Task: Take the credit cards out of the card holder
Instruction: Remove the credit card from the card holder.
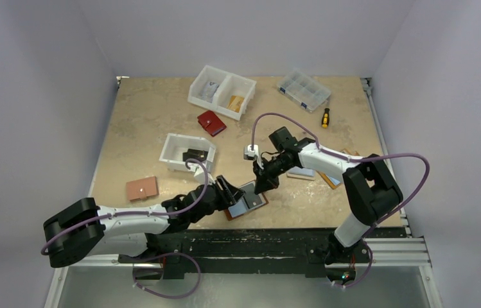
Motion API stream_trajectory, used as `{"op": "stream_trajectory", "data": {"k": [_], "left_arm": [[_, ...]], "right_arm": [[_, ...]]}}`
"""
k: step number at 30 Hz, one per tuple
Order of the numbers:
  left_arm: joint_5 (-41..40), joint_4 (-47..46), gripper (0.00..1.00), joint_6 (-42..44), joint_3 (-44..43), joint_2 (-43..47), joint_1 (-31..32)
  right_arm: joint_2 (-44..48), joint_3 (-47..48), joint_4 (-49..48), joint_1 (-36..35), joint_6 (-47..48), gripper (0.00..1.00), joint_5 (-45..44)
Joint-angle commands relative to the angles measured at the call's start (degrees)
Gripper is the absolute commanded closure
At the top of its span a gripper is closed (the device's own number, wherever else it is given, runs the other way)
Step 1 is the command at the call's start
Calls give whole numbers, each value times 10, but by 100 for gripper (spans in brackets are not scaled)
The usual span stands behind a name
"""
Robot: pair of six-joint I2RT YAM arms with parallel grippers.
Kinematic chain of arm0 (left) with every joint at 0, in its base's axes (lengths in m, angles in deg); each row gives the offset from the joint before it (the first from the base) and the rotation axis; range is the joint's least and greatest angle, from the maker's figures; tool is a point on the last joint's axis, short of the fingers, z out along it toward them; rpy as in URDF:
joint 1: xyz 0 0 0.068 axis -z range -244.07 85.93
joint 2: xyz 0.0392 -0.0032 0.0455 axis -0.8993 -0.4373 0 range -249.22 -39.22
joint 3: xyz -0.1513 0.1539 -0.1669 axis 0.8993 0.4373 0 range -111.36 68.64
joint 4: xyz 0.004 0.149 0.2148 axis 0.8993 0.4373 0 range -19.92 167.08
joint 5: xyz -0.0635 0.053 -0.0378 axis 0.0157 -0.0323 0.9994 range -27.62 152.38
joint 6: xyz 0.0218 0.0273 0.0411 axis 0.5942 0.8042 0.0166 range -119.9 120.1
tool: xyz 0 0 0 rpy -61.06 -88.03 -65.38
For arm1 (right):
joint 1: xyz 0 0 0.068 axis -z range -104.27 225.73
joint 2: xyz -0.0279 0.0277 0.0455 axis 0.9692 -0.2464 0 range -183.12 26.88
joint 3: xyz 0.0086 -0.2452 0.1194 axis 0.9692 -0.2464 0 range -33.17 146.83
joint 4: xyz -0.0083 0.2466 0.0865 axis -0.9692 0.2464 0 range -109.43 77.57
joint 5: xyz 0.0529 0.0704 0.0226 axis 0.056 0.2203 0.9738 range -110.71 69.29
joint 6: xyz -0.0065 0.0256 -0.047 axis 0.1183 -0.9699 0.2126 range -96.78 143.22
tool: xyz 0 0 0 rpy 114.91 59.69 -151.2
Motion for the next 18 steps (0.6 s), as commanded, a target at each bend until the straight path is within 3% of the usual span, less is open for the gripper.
{"op": "stream_trajectory", "data": {"k": [1,11,18], "left_arm": [[-38,-32,58,-22,8,15,2],[-42,-43,77,-37,5,-13,2],[-43,-42,79,-33,-18,-60,1]], "right_arm": [[10,0,-41,-5,-30,100,-36],[0,-4,-75,-29,-82,100,-101],[-12,-3,-77,-32,-86,100,-161]]}}
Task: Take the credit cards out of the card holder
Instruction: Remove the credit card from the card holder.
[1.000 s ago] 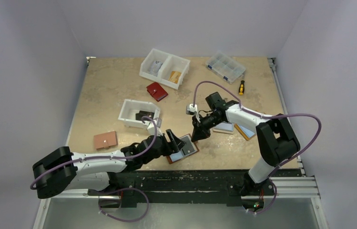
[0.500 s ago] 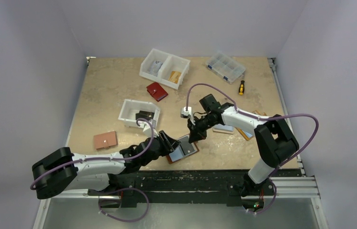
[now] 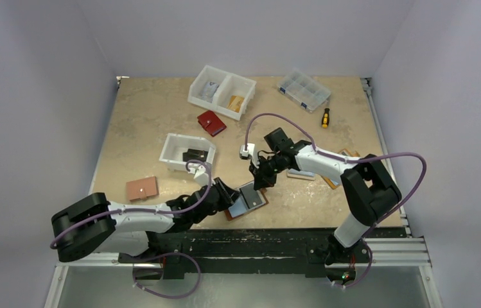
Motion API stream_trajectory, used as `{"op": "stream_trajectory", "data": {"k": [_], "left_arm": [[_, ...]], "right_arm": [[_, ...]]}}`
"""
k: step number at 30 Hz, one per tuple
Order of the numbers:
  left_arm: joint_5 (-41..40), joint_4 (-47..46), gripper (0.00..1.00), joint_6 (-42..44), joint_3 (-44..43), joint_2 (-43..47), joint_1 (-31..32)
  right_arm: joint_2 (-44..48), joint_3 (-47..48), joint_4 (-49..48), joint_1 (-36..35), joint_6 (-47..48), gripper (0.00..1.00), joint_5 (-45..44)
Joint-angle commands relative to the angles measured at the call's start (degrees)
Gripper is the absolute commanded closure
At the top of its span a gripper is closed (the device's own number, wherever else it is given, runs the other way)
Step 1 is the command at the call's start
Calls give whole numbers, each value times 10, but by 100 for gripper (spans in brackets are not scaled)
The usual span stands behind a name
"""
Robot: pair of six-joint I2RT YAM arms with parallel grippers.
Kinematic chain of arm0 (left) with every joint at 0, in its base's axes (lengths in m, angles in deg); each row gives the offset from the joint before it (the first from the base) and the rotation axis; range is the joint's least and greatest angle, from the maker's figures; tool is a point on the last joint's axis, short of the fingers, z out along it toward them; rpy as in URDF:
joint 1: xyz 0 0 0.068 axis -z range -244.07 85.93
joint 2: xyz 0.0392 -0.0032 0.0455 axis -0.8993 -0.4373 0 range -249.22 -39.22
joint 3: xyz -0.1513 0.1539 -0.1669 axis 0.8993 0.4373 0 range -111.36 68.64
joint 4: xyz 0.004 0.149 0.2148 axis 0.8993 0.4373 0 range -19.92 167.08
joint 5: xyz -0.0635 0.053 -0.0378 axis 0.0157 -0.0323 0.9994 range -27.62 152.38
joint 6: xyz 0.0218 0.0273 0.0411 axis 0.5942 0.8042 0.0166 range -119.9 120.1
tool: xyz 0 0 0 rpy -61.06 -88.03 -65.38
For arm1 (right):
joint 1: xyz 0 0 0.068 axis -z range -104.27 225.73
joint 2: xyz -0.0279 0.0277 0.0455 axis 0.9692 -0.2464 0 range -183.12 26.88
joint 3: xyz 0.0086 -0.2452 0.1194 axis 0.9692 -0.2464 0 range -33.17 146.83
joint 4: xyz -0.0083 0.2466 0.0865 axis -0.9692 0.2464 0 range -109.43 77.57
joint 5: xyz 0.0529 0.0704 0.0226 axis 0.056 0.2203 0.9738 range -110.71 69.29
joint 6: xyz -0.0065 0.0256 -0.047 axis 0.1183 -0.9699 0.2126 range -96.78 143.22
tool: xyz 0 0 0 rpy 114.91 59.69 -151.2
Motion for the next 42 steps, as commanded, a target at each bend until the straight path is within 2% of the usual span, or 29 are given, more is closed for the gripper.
{"op": "stream_trajectory", "data": {"k": [1,11,19,24,27,42], "left_arm": [[-12,-29,79,-3,-28,-34,1],[21,-30,78,8,-75,-108,-4],[16,13,74,-7,-83,-115,-4],[10,55,63,-10,-98,-113,-4],[10,56,60,-9,-98,-114,-4],[41,9,61,-30,-75,-136,-13]], "right_arm": [[-12,0,-15,-4,-12,100,-51],[-25,-1,-19,-16,-14,100,-72],[-30,-2,-20,-20,-16,100,-83],[-36,-1,-20,-23,-15,100,-86],[-38,-1,-20,-23,-18,100,-86],[-56,23,12,-32,-14,100,-44]]}}
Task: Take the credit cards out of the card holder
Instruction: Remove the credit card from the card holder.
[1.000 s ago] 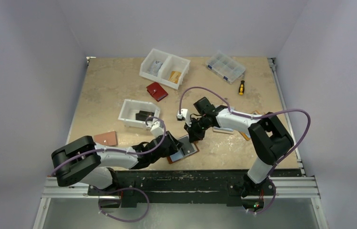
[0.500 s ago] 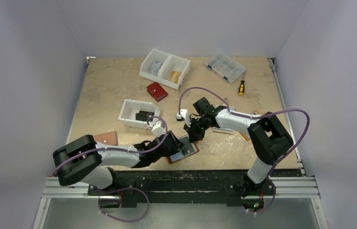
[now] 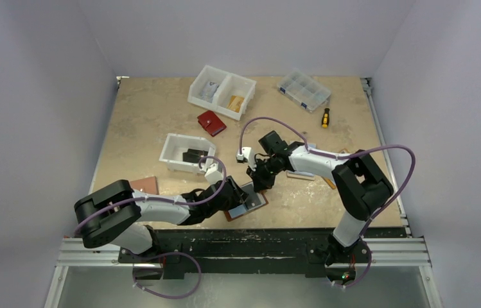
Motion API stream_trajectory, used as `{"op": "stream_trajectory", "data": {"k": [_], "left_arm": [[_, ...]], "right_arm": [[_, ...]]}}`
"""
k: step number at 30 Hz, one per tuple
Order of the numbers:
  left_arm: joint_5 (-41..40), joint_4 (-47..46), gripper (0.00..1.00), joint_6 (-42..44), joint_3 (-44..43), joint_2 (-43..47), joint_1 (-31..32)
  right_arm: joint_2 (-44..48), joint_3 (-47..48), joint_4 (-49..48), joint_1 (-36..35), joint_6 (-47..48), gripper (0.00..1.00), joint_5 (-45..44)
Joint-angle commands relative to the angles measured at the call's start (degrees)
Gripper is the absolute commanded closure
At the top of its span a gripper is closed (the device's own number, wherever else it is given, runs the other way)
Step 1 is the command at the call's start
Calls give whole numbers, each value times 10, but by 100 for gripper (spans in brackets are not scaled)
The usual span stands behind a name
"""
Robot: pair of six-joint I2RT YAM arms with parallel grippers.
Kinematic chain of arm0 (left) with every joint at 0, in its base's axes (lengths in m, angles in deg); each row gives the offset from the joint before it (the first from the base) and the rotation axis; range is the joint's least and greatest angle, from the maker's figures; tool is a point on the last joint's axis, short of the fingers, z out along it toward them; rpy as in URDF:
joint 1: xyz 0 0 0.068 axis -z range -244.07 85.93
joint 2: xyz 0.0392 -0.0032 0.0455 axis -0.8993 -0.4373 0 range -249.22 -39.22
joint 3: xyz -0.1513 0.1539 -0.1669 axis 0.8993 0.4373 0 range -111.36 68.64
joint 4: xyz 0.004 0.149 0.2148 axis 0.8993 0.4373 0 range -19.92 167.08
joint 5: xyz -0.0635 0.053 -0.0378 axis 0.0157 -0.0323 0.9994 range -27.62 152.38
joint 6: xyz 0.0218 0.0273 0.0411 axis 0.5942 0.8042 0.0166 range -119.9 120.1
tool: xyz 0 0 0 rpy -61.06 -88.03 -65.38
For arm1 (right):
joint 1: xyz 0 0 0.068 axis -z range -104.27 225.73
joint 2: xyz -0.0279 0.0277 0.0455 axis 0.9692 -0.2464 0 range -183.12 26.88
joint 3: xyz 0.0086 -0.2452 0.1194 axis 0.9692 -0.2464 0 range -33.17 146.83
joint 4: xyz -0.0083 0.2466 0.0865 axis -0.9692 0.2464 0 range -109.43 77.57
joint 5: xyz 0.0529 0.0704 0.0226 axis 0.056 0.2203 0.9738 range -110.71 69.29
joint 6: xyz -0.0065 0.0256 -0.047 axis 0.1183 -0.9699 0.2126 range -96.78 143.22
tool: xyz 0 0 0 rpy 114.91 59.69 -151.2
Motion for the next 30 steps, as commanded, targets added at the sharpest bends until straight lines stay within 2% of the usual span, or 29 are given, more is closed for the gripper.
{"op": "stream_trajectory", "data": {"k": [1,12,21,30], "left_arm": [[17,-44,62,-24,11,-9,-10],[25,-55,62,-42,29,-8,-14],[15,-110,62,-58,62,18,-18],[19,-145,75,-63,79,22,-20]], "right_arm": [[-22,25,27,-13,1,100,28],[-70,72,78,-25,13,100,69],[-82,89,116,-40,40,100,96],[-96,100,134,-43,41,100,115]]}}
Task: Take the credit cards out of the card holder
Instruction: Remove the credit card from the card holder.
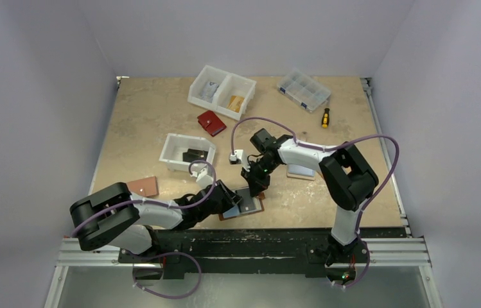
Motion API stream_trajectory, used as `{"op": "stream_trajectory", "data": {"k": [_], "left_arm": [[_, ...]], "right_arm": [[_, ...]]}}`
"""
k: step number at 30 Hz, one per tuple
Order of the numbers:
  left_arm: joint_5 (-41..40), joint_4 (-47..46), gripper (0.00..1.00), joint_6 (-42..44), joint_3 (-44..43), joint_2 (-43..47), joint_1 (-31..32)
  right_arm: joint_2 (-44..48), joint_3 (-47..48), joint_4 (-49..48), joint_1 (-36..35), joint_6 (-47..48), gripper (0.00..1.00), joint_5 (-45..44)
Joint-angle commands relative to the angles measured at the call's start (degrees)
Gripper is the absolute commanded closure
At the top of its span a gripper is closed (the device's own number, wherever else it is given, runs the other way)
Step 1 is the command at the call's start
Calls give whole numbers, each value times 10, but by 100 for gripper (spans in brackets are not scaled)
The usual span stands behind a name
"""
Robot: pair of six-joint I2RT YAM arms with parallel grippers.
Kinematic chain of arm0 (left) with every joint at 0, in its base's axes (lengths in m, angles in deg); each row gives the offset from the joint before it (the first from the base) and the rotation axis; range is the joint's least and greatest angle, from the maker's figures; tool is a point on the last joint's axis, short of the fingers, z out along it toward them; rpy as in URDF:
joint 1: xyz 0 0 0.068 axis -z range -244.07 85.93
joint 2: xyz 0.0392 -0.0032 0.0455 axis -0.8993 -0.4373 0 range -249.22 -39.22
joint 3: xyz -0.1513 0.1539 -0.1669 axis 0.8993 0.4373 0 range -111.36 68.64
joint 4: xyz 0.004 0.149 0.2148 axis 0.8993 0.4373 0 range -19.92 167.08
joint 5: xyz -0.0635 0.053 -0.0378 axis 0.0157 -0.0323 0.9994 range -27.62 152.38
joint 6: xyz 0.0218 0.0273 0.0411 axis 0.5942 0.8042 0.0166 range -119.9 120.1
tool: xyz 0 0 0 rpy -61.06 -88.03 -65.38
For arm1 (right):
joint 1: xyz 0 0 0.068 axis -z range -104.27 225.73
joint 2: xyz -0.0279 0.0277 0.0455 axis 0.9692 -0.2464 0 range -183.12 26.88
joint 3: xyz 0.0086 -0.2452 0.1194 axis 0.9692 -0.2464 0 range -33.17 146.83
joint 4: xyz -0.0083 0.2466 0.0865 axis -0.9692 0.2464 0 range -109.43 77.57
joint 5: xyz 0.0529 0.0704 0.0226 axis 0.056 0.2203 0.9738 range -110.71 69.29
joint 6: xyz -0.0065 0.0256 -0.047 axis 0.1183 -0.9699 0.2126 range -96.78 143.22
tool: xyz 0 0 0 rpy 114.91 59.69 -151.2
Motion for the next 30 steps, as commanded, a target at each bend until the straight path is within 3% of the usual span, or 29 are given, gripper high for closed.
{"op": "stream_trajectory", "data": {"k": [1,6,10,19,30], "left_arm": [[0,-62,78,-9,4,5,-2],[11,-61,100,17,0,6,-2],[18,-38,100,54,-3,16,-3],[19,-42,100,145,36,85,-2],[54,-22,100,267,14,117,-2]], "right_arm": [[-20,8,19,-25,4,100,59],[-22,10,21,-26,3,100,59],[-19,6,18,-23,1,100,56],[16,4,35,9,44,81,97],[97,-2,126,54,200,61,183]]}}
